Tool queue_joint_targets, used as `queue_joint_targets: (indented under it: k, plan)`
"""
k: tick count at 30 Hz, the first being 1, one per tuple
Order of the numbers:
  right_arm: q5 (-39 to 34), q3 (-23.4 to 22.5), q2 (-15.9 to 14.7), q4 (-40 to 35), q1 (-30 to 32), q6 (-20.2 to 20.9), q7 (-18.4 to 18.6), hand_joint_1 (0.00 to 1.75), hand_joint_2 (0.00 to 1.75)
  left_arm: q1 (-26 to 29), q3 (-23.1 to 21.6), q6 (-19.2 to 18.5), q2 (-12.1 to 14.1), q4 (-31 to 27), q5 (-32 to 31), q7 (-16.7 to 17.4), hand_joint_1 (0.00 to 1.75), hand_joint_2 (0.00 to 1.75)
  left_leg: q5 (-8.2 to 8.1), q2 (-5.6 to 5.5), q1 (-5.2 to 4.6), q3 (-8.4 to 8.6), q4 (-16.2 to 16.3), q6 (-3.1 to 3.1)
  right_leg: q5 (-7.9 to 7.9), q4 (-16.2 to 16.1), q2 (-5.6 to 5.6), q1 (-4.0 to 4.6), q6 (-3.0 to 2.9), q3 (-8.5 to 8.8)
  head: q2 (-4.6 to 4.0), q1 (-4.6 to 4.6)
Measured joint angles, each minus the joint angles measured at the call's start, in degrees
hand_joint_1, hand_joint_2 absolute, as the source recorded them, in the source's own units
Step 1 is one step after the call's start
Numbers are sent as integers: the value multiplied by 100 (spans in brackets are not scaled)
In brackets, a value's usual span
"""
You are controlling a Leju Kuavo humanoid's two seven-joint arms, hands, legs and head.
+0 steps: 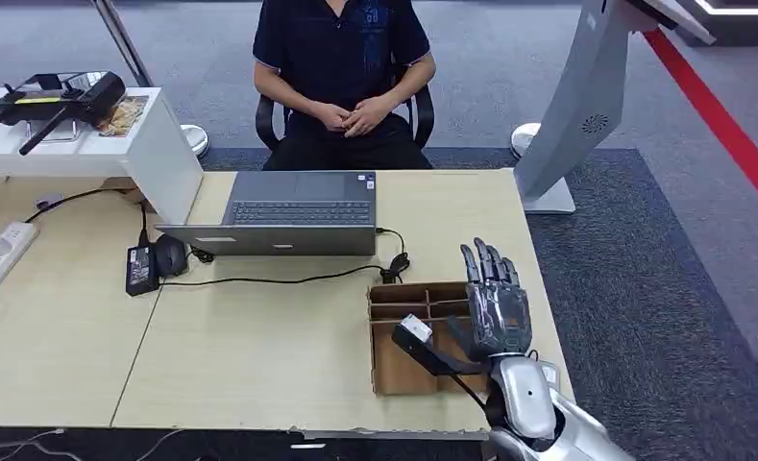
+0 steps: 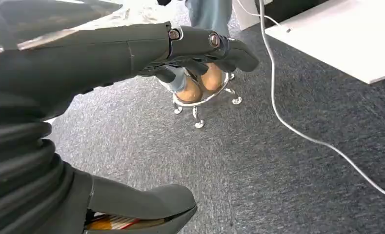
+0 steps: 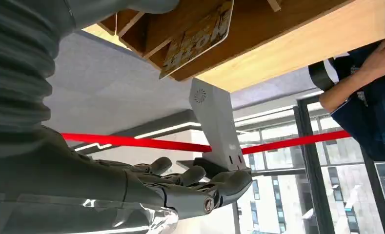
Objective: Pass the card to the sensor for recognition and then transmit it.
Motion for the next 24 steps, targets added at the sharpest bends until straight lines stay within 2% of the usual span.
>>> queue_joint_targets:
  k: [4,5,17,18,24]
  plan:
    - [0,0,7,2,0,4,0,0,175,0,0,0,0,0,2,0,0,175,0,0,0,0,0,0,0,0,0,0,0,0,0,0]
    - [0,0,9,2,0,7,0,9,175,0,0,0,0,0,2,0,0,175,0,0,0,0,0,0,0,0,0,0,0,0,0,0]
    - [0,2,39,28,0,63,-2,10,175,0,0,0,0,0,2,0,0,175,0,0,0,0,0,0,0,0,0,0,0,0,0,0]
    - [-2,0,39,31,0,63,-2,5,175,0,0,0,0,0,2,0,0,175,0,0,0,0,0,0,0,0,0,0,0,0,0,0]
    - [-2,2,42,31,0,63,-2,5,175,0,0,0,0,0,2,-2,0,175,0,0,0,0,0,0,0,0,0,0,0,0,0,0]
